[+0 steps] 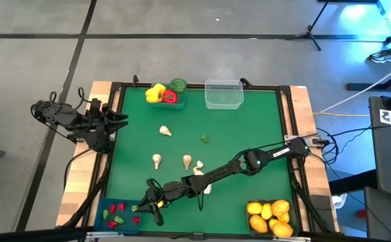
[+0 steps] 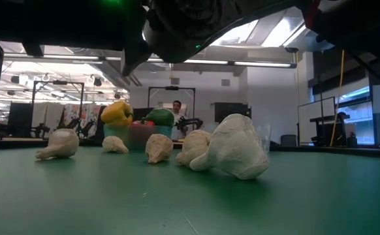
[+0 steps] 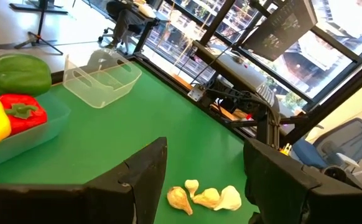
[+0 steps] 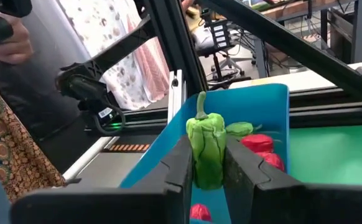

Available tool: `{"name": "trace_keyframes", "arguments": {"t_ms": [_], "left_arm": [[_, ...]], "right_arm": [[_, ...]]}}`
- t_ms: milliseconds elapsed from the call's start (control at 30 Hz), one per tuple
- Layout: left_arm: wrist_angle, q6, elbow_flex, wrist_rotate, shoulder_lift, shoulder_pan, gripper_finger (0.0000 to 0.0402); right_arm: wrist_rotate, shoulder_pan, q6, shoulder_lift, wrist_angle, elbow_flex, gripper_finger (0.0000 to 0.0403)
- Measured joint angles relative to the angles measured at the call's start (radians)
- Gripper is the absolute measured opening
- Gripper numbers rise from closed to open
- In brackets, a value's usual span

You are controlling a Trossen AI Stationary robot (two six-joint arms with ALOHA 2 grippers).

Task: Sort produce into baskets
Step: Put the green chili pepper into the blue bin

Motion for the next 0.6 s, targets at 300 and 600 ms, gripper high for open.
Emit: {"name": "trace_keyframes", "arguments": {"t_ms": [300, 600], "left_arm": [[0.000, -0.001, 0.000, 0.000, 0.000, 0.000, 0.0208], [0.000, -0.001, 0.000, 0.000, 0.000, 0.000, 0.0208]], "right_arm": [[0.019, -0.008, -0.006, 0.000, -0.048, 0.000, 0.0063], [0.019, -0.009, -0.028, 0.000, -0.056, 0.000, 0.0134]]}}
